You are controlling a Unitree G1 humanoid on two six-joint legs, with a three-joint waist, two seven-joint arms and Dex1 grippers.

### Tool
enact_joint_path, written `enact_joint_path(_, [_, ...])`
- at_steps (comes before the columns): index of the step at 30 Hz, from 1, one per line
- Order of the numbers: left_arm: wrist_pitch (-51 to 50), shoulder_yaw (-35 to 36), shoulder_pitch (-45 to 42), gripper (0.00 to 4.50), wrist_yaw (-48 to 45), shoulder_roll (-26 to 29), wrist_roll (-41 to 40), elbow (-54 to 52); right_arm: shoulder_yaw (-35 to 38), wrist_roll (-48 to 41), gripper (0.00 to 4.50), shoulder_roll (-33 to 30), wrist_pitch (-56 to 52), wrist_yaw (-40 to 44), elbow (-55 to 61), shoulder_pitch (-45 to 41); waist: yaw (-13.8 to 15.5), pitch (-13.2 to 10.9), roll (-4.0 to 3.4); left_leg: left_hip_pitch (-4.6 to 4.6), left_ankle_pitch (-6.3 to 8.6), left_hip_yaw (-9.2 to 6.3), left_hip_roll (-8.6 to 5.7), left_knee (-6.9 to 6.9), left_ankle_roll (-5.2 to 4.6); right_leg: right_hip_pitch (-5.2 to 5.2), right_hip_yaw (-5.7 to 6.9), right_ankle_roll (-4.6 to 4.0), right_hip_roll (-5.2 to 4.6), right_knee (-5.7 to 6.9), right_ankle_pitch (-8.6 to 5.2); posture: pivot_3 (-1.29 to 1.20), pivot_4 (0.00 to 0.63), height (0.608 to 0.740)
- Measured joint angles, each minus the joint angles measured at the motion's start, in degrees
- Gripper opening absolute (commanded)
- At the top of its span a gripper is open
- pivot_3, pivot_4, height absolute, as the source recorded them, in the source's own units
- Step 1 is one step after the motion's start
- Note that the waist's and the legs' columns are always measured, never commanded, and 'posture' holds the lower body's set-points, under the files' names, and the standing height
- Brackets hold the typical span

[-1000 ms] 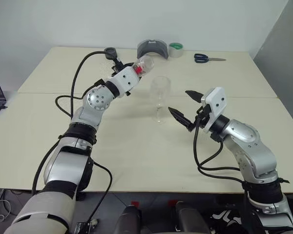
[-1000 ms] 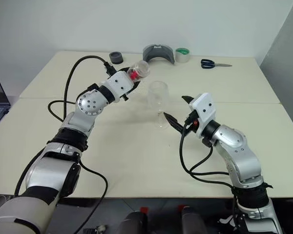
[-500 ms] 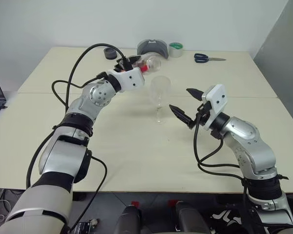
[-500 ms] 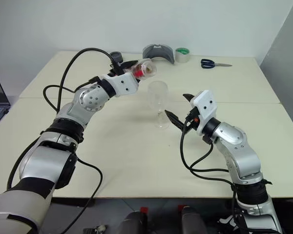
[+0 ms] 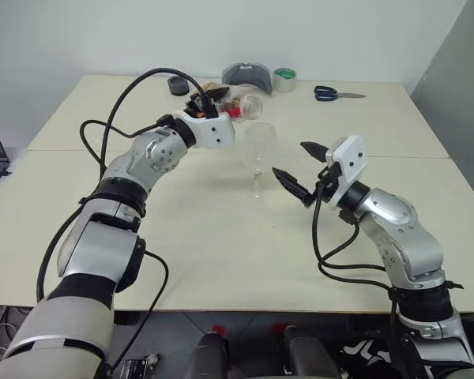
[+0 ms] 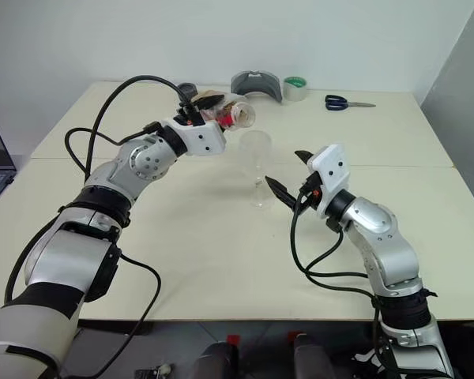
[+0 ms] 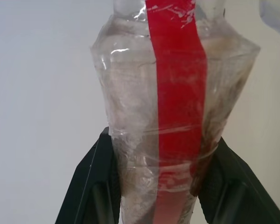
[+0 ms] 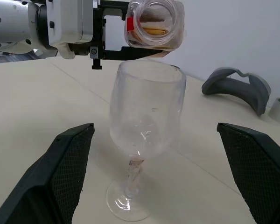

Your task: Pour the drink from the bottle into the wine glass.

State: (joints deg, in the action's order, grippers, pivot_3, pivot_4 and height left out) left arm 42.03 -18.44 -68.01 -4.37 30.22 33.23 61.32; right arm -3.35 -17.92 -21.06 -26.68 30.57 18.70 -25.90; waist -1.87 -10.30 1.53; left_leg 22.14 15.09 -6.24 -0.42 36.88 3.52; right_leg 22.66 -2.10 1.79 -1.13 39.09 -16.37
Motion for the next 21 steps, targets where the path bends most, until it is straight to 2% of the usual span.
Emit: enact_joint_path(21, [1.12,-3.31,-2.48,1.71,6.82,1.64,5.87,1.14,-0.04,-1.51,4.50,-0.95,-0.03,3.08,0.07,0.75,-0.02,0.00,0.00,0.01,0.00,0.01,-0.01,0.04,0.00,0.02,-0.01,0.01,0.00,0.05,0.00,0.00,0.150,0.740])
